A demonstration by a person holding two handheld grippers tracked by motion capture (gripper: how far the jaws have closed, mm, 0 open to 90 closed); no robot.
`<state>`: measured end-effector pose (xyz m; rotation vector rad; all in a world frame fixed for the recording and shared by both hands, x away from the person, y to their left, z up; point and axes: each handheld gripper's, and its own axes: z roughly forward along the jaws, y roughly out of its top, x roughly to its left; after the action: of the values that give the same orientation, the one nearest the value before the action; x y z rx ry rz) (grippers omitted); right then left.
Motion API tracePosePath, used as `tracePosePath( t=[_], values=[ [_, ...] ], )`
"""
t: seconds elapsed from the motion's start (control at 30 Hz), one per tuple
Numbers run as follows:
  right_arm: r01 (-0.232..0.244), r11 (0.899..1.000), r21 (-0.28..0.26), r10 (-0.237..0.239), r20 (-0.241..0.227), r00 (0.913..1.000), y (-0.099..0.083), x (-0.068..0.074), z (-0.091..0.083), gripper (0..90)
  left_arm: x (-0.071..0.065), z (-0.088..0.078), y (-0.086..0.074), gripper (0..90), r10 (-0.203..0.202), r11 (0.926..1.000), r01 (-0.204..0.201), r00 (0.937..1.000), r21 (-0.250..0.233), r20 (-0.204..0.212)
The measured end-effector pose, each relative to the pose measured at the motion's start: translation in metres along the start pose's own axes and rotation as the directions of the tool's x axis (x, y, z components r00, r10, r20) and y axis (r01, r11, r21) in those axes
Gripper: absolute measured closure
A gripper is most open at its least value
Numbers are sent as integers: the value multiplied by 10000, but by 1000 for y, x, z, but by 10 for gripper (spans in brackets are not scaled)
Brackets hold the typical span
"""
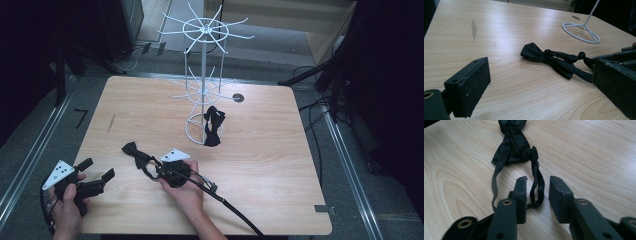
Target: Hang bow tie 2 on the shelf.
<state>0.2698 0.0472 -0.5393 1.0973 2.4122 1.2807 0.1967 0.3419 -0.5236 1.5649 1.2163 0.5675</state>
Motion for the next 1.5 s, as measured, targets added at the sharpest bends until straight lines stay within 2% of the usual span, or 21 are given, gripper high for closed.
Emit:
tracePosePath(
  t=[0.13, 0.23, 0.3, 0.5, 0.77, 1.03, 1.27, 1.5],
  values=[
    [4, 10000, 58, -4, -1, 10000, 0, 0, 0, 859, 0, 0, 0, 28, -20, 10000, 20, 10000, -11, 8],
    [135, 9998, -113, -134, 67, 9999, -1, 2, -1, 892, 0, 0, 0, 28, -27, 10000, 28, 10000, -21, 21],
    [267, 9992, -310, -261, 191, 9995, -2, 3, -3, 898, 0, 0, 0, 28, -33, 10000, 33, 10000, -22, 24],
    [-71, 9948, -1012, 84, 117, 9999, -6, 1, -11, 900, 0, 0, 0, 28, -55, 10000, 55, 10000, -32, 27],
    [258, 9820, -1873, -165, 510, 9986, -10, 1, -26, 900, 0, 0, 0, 28, -71, 10000, 71, 10000, -44, 13],
    [528, 9663, -2519, -337, 798, 9962, 0, -2, -45, 900, 0, 0, 0, 28, -70, 10000, 70, 10000, -43, 10],
    [389, 9567, -2885, -136, 892, 9959, 8, -9, -61, 900, 0, 0, 0, 28, -74, 10000, 74, 10000, -31, -2],
    [420, 9427, -3309, -53, 1112, 9938, 16, -17, -77, 900, 0, 0, 0, 28, -84, 10000, 84, 10000, -38, -1]
  ],
)
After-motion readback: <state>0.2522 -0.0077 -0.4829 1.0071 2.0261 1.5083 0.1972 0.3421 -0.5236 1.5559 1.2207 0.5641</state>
